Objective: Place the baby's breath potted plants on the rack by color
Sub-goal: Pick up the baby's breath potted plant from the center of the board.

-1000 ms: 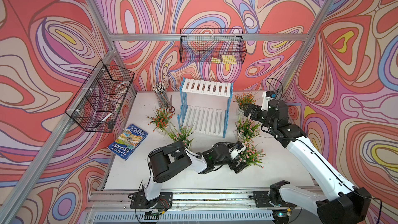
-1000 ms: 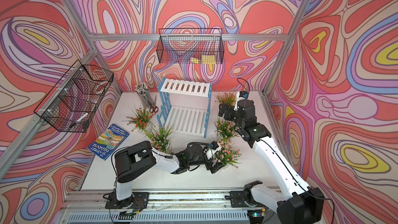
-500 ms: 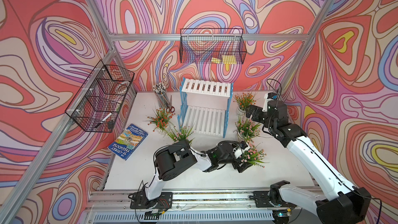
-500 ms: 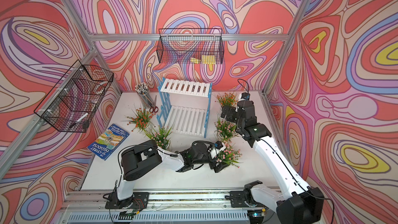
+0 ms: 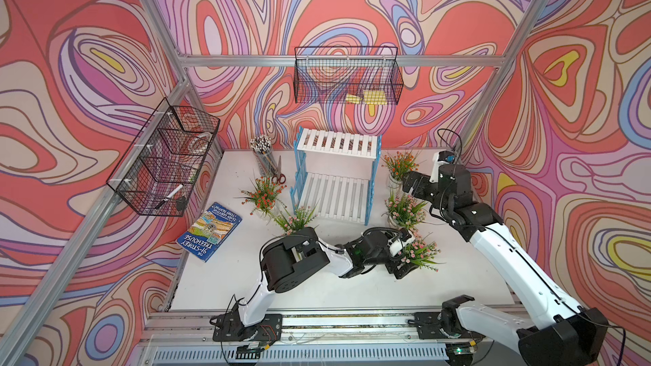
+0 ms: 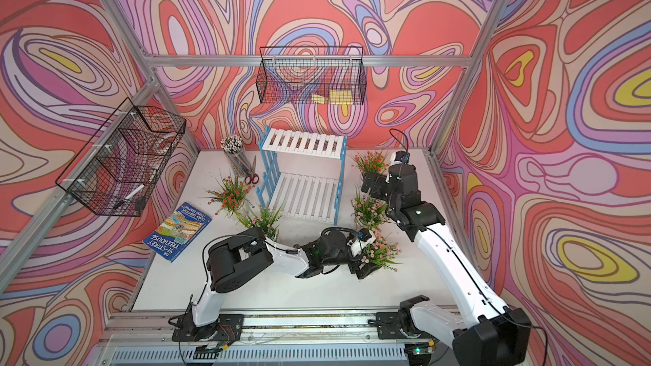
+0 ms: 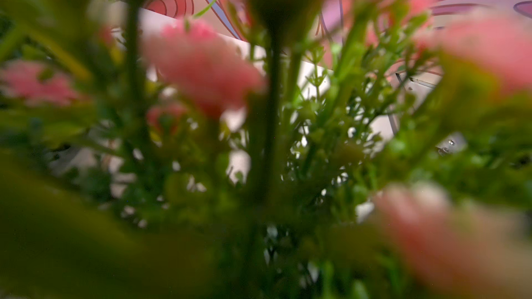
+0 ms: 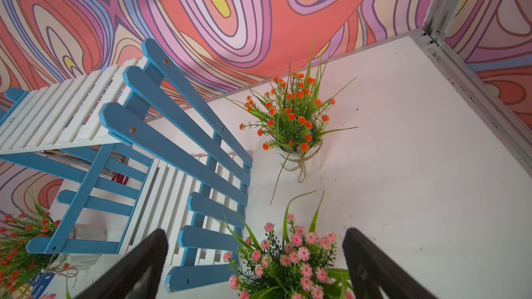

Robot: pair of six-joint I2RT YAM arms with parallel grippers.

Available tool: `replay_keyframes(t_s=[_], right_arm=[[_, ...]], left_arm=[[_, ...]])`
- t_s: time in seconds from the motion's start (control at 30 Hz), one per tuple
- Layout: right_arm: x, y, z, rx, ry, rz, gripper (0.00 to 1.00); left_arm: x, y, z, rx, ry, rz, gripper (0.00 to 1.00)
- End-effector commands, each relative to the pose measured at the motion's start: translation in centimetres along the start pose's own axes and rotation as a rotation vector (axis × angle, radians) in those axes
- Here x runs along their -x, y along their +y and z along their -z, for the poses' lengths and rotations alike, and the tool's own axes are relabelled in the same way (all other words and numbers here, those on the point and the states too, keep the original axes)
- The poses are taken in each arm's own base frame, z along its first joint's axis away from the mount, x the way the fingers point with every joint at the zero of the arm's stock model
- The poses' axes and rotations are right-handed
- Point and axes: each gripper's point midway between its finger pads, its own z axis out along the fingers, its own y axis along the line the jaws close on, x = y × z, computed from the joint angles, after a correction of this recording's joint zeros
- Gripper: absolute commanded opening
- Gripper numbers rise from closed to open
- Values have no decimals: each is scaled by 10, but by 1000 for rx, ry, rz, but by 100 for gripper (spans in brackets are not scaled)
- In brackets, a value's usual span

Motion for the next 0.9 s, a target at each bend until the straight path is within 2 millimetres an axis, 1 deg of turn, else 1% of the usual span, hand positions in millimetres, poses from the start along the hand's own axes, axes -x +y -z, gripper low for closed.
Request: replay_keyframes(t_s=[0.0,0.1,0.17,0.2,0.3,0.43,0.53,0.67,0.87], right_arm=[[3,-1,5,9,-18,5,98],[3,0,6,11,-20,8,98],[4,0,8,10,-25,10,98],[4,-1,8,7,-24,13,98],[3,-2,9,2,-25,17,98],[3,-4,10,-3,-29,17,98],[4,-5,10,-10,-33,21,98],[6,-5,11,-14,-38,26,98],[5,-7,11,-22,-39,28,98]], left_arm=[[-3,3,-9,21,-2,-8,93],[3,5,-12,27,-21,-8,89],[6,3,-13,24,-32,-10,83],[7,2,-14,24,-33,-8,80],[7,1,-13,20,-32,-7,76],[11,-4,-8,14,-40,-6,63],[16,-7,-1,19,-39,-10,58],[20,-11,10,24,-51,0,54],[20,-14,23,38,-55,-3,53]])
